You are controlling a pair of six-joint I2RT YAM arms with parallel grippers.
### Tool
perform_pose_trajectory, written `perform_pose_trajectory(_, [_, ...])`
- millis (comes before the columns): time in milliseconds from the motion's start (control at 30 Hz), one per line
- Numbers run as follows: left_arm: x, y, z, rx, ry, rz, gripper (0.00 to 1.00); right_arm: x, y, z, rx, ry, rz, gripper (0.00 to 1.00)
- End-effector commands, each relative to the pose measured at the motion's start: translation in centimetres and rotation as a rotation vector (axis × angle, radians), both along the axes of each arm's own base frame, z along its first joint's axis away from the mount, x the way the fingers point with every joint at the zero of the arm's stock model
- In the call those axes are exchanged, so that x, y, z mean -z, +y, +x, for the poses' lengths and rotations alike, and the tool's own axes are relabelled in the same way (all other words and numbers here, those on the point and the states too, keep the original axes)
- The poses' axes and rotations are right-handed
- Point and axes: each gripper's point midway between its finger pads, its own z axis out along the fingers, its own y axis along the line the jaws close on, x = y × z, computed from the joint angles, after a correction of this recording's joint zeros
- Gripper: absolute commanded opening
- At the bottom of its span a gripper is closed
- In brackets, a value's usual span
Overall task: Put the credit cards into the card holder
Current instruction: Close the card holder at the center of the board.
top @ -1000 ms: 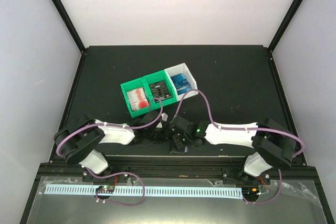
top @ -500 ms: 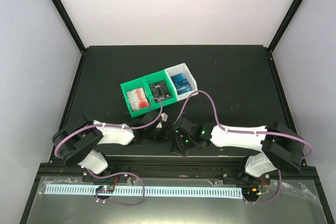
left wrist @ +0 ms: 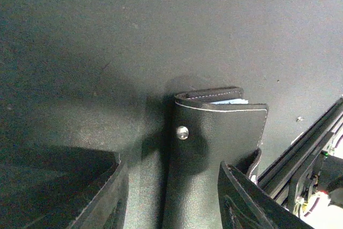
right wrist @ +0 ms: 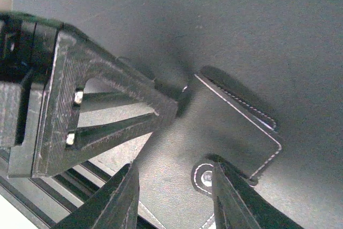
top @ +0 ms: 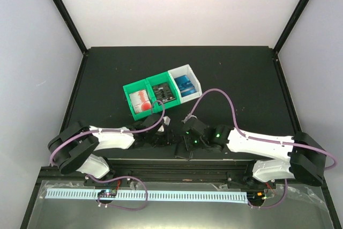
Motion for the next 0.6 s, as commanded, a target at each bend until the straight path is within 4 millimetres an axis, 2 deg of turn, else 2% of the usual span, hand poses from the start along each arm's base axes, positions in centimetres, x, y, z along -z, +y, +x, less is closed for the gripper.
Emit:
perform_pose_trajectory(0, [1.0,0.8,-1.7,0.051,0.019,0.056,0.48,0.4,-2.0,0.1,0.083,-0.006,-0.053,0.39])
perform_pose_trajectory(167, [1.5,0.7,-2.8,0.073,0.035,0.075,0.48,2.8,-2.0,-1.0,0.066,0.082,-0.107,0.3])
perform_pose_trajectory(567, [3.2,1.4,-3.5,0.072,0.074,0.173,0.4,4.5,-1.1,-1.1,0.073,0.127,-0.113,0.22])
